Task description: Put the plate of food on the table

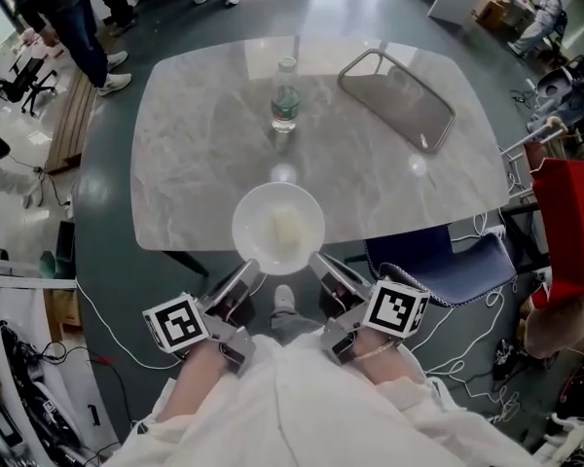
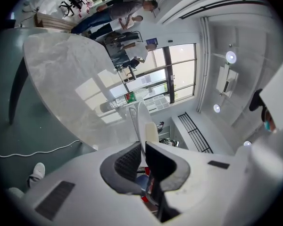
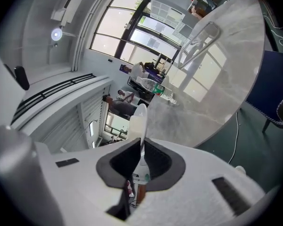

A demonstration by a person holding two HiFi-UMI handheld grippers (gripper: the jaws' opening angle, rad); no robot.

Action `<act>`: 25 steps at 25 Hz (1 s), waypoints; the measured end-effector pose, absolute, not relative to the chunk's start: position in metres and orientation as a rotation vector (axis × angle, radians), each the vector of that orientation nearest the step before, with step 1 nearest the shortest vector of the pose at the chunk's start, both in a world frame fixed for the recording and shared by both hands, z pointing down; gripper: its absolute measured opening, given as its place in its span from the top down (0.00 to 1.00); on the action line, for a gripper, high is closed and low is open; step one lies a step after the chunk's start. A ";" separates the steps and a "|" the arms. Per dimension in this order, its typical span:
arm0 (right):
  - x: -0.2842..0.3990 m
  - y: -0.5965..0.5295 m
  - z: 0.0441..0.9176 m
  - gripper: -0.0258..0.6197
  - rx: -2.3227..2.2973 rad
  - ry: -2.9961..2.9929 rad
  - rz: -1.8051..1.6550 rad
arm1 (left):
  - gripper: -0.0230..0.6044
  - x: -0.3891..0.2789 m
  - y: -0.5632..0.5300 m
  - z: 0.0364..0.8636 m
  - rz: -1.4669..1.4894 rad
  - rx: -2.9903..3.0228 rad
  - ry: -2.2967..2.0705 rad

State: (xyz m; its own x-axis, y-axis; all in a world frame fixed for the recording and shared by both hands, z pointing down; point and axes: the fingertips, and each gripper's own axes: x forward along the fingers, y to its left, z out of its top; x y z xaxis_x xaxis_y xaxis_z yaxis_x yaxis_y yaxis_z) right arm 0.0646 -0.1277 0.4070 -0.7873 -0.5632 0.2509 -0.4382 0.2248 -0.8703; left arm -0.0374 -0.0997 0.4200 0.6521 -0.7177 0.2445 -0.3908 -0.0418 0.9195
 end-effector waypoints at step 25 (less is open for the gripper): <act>0.064 -0.178 0.399 0.93 -0.988 2.302 -1.597 | 0.92 -0.038 -0.154 0.406 -0.286 1.687 -0.893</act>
State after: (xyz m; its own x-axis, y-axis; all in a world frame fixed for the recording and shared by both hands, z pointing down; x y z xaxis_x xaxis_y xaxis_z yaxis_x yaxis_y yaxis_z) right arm 0.0642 -0.1778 0.3985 -0.7661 -0.6027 0.2234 -0.4203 0.2067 -0.8835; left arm -0.0377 -0.1542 0.4062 0.6813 -0.6851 0.2578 -0.4076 -0.0625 0.9110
